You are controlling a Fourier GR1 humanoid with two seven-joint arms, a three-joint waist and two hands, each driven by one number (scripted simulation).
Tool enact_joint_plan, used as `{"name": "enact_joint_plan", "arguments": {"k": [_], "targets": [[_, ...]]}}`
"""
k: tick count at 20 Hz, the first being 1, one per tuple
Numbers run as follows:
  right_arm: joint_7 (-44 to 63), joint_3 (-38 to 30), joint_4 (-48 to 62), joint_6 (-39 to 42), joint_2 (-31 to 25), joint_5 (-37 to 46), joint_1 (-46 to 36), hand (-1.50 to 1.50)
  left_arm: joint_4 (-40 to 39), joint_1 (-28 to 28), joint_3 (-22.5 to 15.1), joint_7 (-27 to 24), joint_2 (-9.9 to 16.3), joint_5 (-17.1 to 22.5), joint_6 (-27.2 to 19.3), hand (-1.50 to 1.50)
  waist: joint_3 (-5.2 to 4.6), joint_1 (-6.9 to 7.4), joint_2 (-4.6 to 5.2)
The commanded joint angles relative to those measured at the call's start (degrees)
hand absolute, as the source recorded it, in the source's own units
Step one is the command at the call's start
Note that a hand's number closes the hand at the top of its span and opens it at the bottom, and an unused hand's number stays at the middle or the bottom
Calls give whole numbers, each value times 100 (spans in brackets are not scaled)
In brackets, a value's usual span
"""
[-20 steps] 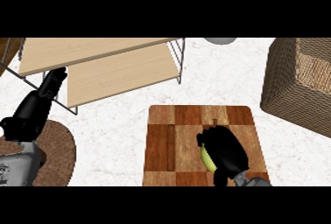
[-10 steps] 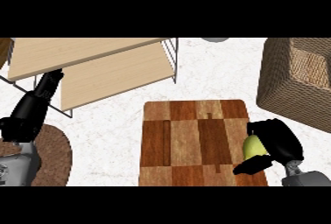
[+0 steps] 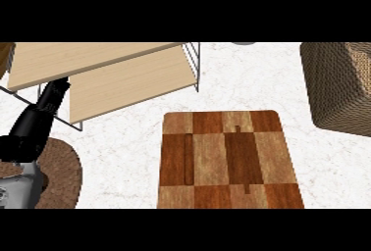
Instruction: Pick the lemon from the cutting board and place it in the basket
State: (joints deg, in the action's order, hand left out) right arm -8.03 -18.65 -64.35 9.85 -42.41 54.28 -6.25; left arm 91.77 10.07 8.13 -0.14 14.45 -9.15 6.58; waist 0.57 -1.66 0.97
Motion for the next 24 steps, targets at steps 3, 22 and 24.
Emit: {"name": "enact_joint_plan", "arguments": {"k": [3,22,24], "targets": [[-990,-1603,1213,-425,-759,-1167,-680,150,-67,-75,-42,-116,-54,-10,7,0,16,146,-22],[-2094,-1923,3568,2344,-2884,-2786,-3969,150,-144,538,-207,260,-91,11,151,0,-50,495,-21],[-2024,-1734,3643,2587,-2901,-2767,-4228,150,-143,500,-148,227,4,50,244,0,-52,454,-33]]}}
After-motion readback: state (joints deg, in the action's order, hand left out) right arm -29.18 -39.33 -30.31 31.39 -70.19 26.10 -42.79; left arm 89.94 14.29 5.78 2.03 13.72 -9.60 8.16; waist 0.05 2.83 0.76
